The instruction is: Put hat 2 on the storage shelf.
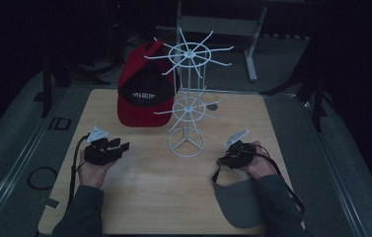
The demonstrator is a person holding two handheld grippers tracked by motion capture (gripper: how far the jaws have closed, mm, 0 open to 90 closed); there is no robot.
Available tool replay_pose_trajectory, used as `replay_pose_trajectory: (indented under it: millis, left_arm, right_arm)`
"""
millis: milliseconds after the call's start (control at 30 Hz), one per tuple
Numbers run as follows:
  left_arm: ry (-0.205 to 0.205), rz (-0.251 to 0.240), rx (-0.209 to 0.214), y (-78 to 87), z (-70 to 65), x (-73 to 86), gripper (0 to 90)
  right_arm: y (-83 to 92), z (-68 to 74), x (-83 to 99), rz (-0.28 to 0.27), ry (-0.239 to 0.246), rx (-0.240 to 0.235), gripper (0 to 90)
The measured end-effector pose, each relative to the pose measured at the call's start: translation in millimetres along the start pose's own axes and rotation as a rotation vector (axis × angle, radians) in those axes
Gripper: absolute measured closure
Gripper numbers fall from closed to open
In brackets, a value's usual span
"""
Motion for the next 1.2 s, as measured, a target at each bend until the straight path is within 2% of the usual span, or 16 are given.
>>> replay_pose_trajectory:
  millis: [367, 567, 633, 900, 967, 1000, 1033, 1067, 1133, 1167, 1200]
  left_arm:
    - [-0.001, 0.002, 0.002, -0.5, -0.4, 0.4, 54.5]
    - [0.0, 0.001, 0.001, -0.2, -0.2, 0.5, 54.4]
    - [0.001, 0.001, 0.002, -0.3, -0.4, 0.6, 54.4]
    - [-0.002, 0.002, 0.002, -1.0, -0.5, 0.7, 54.2]
    - [-0.001, 0.002, 0.002, -0.8, -0.4, 0.7, 54.2]
    - [-0.001, 0.002, 0.001, -0.6, -0.4, 0.7, 54.2]
    - [-0.001, 0.002, 0.001, -0.5, -0.3, 0.7, 54.1]
    - [-0.001, 0.003, 0.001, -0.6, -0.2, 0.8, 54.1]
    - [-0.002, 0.003, -0.001, -0.6, -0.2, 1.1, 54.1]
    - [-0.002, 0.003, -0.001, -0.6, 0.0, 1.4, 54.1]
    - [0.0, 0.002, -0.002, -0.7, 0.0, 1.7, 54.1]
  right_arm:
    - [-1.7, -0.3, -6.4, -0.011, 0.037, -0.014, 47.5]
    - [-6.0, 0.6, -5.7, 0.016, 0.052, -0.041, 49.4]
    - [-9.4, 1.6, -4.3, 0.032, 0.062, -0.055, 52.5]
    - [-16.7, 5.5, -2.8, 0.069, 0.071, -0.059, 60.6]
    - [-18.3, 6.7, -2.6, 0.073, 0.067, -0.06, 66.9]
    - [-18.3, 6.7, -2.6, 0.073, 0.067, -0.06, 66.9]
    - [-18.2, 6.7, -2.6, 0.077, 0.064, -0.059, 72.0]
    - [-18.2, 6.7, -2.6, 0.077, 0.064, -0.059, 72.0]
    - [-17.7, 6.6, -2.3, 0.084, 0.062, -0.059, 78.8]
    - [-16.4, 5.9, -2.0, 0.081, 0.057, -0.057, 85.0]
    - [-16.4, 5.9, -2.0, 0.081, 0.057, -0.057, 85.0]
Point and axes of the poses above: each handheld gripper's, and its own axes: y roughly backward along the jaws, x roughly out of its underside, z roughly to its left, the point moved 1 cm from there along -y, roughly forward along the jaws, and after that the axes turned 13 degrees about x, right-handed, at the moved point
